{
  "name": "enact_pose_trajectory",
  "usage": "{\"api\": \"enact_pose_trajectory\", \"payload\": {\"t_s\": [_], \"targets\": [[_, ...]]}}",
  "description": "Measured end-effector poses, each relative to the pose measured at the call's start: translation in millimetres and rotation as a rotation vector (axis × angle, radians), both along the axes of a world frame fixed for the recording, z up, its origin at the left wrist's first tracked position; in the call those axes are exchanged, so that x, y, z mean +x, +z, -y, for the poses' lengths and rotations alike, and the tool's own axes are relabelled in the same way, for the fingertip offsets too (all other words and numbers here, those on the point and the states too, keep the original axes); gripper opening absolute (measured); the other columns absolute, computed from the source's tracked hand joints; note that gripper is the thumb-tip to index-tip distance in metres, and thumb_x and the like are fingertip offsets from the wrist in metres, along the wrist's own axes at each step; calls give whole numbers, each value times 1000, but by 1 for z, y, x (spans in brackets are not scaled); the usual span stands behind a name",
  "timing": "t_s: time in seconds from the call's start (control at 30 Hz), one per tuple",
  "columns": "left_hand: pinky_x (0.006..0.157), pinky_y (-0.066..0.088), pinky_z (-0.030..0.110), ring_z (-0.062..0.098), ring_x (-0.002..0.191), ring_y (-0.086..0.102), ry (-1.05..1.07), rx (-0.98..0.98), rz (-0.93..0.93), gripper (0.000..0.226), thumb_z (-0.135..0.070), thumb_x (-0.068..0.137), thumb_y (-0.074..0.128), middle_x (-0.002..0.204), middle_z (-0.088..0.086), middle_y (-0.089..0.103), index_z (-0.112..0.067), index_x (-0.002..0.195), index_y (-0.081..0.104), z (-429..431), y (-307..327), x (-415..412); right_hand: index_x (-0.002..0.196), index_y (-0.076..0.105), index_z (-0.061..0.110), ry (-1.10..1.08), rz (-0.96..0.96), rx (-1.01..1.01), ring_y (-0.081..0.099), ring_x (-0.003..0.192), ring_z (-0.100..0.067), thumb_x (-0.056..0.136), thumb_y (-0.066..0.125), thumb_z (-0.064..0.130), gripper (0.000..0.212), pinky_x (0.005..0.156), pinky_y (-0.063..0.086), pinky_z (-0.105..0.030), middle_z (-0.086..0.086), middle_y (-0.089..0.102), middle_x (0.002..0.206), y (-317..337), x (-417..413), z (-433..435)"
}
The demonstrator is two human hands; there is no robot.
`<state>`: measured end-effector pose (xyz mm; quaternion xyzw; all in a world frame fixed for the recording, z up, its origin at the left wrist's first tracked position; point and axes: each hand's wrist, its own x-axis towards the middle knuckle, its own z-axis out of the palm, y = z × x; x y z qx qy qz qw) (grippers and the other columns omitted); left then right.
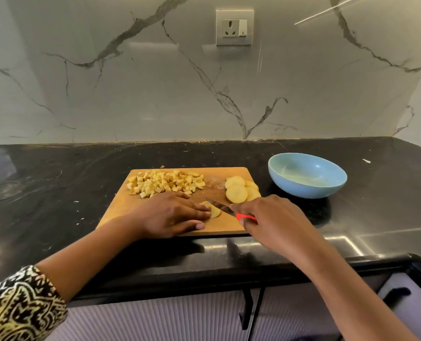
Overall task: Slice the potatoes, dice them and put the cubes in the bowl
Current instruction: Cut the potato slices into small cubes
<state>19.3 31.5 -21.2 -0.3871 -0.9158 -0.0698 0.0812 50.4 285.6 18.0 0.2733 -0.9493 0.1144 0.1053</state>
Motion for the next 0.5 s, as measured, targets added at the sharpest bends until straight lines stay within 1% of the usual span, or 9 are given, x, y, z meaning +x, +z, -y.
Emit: {"api": "enact_pose_trajectory", "payload": {"t_s": [0.1, 0.2, 0.27, 0.33, 0.43, 0.5], "targets": [[113, 26, 32, -2, 129, 42, 6, 16, 54, 64, -65, 93, 18, 136, -14, 51, -27, 132, 52, 1, -1, -2, 135, 49, 42, 8, -3, 24, 60, 85, -13, 98, 46, 30, 39, 62, 40, -25, 8, 68, 105, -2, -5, 4], [115, 17, 32, -6, 130, 39, 22, 18, 82, 67, -68, 91, 15, 136, -16, 50, -29, 131, 52, 2, -2, -2, 136, 49, 38, 27, 3, 48, 60, 97, -20, 98, 45, 26, 40, 68, 42, -29, 2, 67, 111, -8, -11, 16], [116, 15, 35, -7, 129, 38, 28, 20, 81, 66, -69, 91, 15, 135, -18, 49, -30, 131, 51, 1, -1, -2, 137, 50, 34, 46, 5, 75, 59, 99, -22, 98, 45, 23, 41, 70, 42, -29, -1, 66, 113, -9, -13, 23], [117, 17, 40, -8, 129, 38, 26, 21, 68, 64, -68, 91, 16, 133, -21, 47, -31, 131, 50, 1, -1, -2, 137, 50, 33, 62, 26, 88, 59, 96, -21, 99, 44, 21, 40, 70, 43, -30, -1, 66, 110, -9, -13, 22], [118, 17, 44, -12, 128, 36, 47, 17, 103, 67, -72, 88, 14, 131, -25, 45, -33, 130, 49, 1, 0, -2, 135, 51, 37, 89, 75, 116, 57, 82, -14, 98, 45, 24, 40, 67, 47, -29, 4, 66, 100, -5, -6, 4], [118, 16, 46, -12, 128, 36, 58, 23, 123, 70, -73, 87, 14, 131, -25, 46, -32, 130, 51, 1, 0, -2, 133, 52, 41, 92, 105, 136, 52, 72, -8, 97, 46, 26, 40, 60, 41, -25, 8, 64, 94, 2, 2, -10]]}}
